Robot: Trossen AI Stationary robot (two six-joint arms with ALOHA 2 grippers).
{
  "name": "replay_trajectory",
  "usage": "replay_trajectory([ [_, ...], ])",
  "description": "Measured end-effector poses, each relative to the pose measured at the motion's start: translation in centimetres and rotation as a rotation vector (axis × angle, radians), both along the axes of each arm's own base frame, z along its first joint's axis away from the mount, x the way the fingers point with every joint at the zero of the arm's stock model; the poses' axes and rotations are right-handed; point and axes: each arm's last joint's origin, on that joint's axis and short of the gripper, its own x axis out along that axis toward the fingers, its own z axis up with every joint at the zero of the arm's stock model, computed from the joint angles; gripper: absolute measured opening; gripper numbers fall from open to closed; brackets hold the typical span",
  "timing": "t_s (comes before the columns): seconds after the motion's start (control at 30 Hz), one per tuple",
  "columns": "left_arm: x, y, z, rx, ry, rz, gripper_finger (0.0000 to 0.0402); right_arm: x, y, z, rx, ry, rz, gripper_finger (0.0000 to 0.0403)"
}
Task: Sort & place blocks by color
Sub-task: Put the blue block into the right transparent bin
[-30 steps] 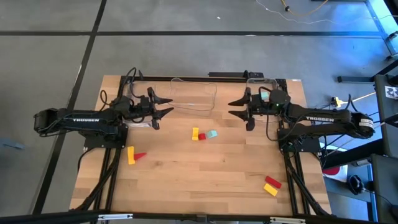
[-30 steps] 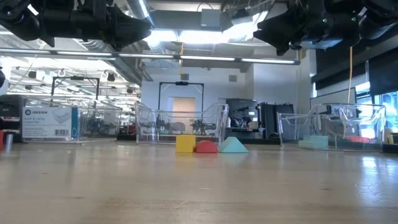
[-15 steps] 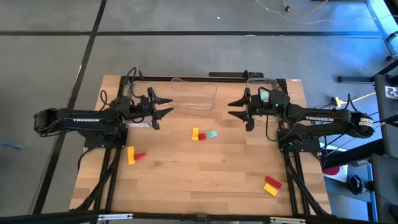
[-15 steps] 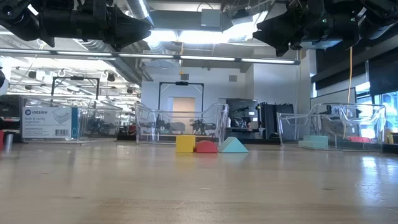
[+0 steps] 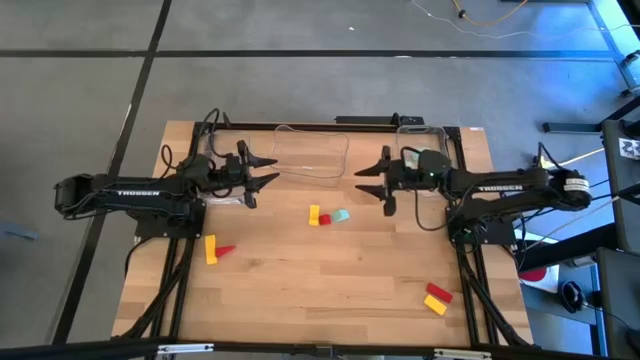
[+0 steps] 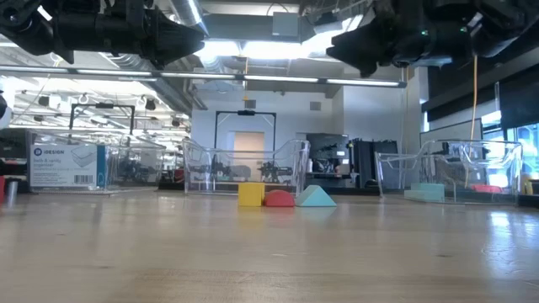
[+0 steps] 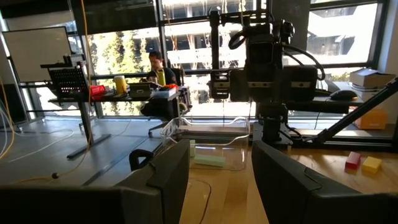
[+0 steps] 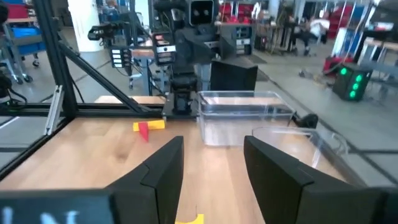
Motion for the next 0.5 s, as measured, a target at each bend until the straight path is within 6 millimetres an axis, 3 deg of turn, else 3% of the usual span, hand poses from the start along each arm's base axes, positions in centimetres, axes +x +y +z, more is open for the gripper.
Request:
replay_trajectory([
  [0.33,0.0,0.0,-0.1,-0.021,0.003,-0.003,0.0165,4.7,-0.7,-0.8,0.106,0.22,0.135,0.0171],
  [0.5,0.0,0.0,-0.1,-0.029,0.005,-0.005,0.0165,6.3,-0.1,-2.6,0.138,0.328,0.19,0.0171],
])
